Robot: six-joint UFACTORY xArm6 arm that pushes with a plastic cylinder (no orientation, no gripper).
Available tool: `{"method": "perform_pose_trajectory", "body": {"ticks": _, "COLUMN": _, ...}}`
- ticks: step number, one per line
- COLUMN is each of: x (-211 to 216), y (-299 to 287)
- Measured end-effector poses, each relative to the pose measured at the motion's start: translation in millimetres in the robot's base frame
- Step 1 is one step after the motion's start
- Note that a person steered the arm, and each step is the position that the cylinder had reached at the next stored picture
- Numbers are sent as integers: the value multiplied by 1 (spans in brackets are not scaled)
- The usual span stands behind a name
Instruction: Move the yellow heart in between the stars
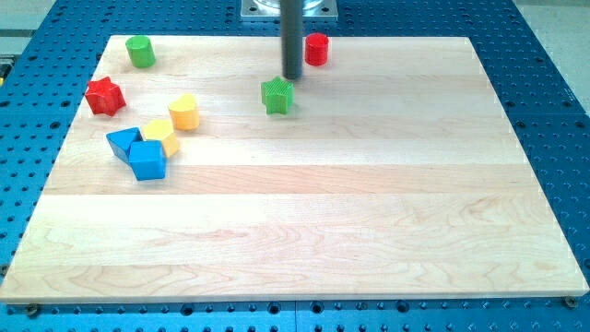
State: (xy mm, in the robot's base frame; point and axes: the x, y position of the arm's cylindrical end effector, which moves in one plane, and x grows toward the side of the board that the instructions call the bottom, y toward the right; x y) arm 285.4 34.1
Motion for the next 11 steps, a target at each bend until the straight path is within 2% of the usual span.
{"method": "perform_pose_trajectory", "body": {"ticks": 1, "x": -37, "y": 57}}
{"method": "perform_pose_trajectory", "body": {"ticks": 3, "x": -43, "y": -13}}
{"method": "perform_pose_trajectory", "body": {"ticks": 4, "x": -20, "y": -42}}
{"method": "perform_pose_trajectory", "body": {"ticks": 6, "x": 52, "y": -189}}
{"method": "perform_pose_trajectory", "body": {"ticks": 7, "x": 92, "y": -240}}
{"method": "perform_pose_trajectory", "body": {"ticks": 8, "x": 115, "y": -213}}
{"method": "perform_pose_trajectory", "body": {"ticks": 9, "x": 109, "y": -156}}
{"method": "perform_pose_trajectory", "body": {"ticks": 10, "x": 62, "y": -135}}
{"method": "perform_pose_trajectory", "body": {"ticks": 11, "x": 100, "y": -137}}
